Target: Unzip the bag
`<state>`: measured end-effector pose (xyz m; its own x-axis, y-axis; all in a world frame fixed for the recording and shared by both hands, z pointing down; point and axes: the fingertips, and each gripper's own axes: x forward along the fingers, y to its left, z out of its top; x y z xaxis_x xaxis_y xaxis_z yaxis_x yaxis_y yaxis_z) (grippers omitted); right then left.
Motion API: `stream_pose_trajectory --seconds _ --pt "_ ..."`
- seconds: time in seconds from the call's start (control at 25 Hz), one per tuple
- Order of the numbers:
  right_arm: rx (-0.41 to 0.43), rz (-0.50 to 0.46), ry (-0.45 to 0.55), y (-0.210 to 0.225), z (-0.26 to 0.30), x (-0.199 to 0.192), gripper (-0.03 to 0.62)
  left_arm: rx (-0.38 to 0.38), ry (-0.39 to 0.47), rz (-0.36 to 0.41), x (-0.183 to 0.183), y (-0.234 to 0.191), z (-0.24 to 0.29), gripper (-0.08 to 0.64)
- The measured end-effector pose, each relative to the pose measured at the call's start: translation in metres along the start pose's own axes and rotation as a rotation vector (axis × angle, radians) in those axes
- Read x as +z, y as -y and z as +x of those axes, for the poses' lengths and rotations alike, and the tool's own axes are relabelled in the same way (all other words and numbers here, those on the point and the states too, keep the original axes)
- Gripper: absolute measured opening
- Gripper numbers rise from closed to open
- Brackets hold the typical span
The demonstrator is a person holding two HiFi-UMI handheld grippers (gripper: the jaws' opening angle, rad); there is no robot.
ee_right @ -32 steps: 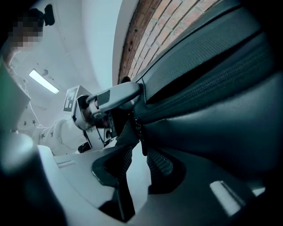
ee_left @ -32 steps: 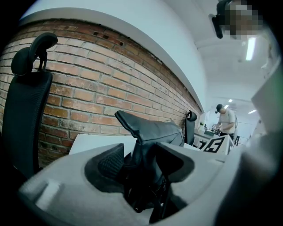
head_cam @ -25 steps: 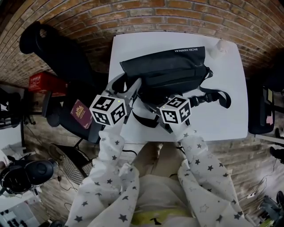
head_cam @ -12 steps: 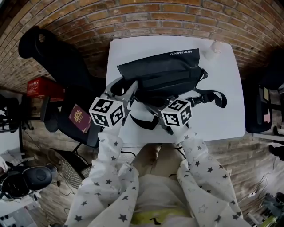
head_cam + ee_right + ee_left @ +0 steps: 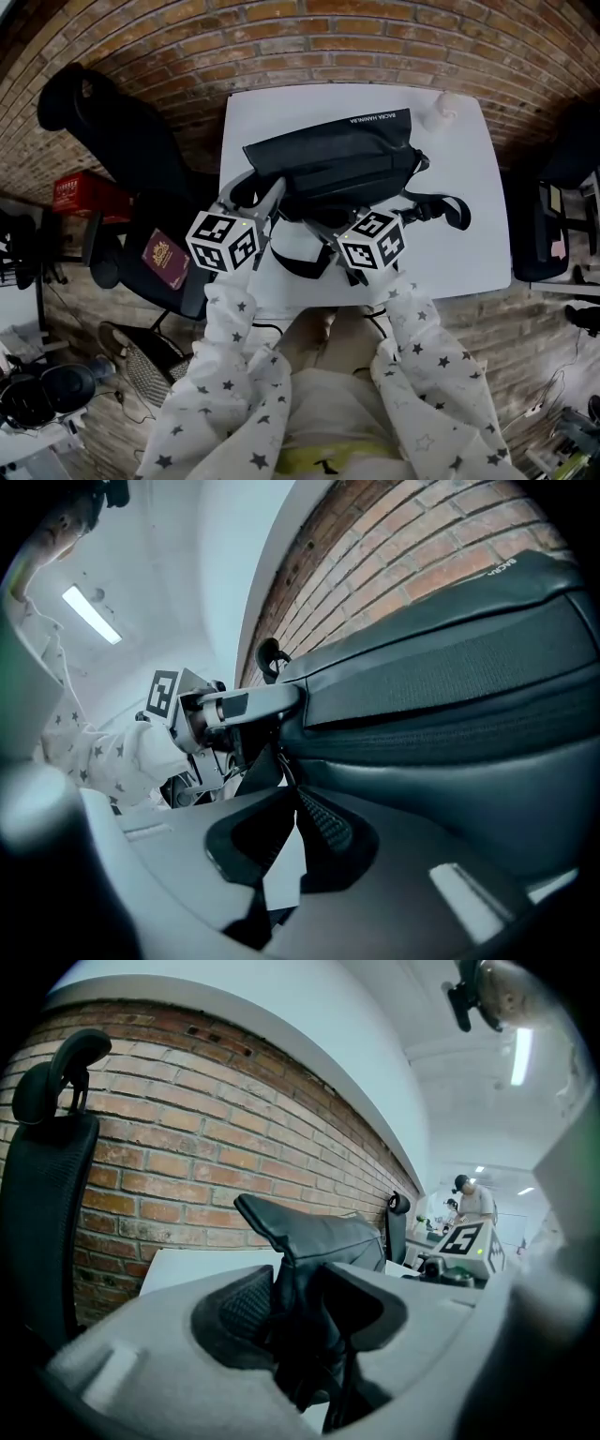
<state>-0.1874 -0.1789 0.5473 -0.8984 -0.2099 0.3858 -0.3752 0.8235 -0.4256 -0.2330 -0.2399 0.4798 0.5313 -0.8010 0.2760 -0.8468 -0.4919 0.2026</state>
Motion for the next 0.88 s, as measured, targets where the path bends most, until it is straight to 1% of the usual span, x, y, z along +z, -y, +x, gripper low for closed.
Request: stream_pose_trajectory --seconds 0.52,0.88 --pt "-0.042 -0.049 -0.042 0.007 -0.003 0.005 0.015 0.003 -0.003 0.011 -0.003 -0.009 -0.004 0.161" --pt "-0.05 -0.065 -0.066 0.011 -0.009 0.01 0.015 0.02 -0.002 0.007 -0.003 -0.014 -0.009 0.161"
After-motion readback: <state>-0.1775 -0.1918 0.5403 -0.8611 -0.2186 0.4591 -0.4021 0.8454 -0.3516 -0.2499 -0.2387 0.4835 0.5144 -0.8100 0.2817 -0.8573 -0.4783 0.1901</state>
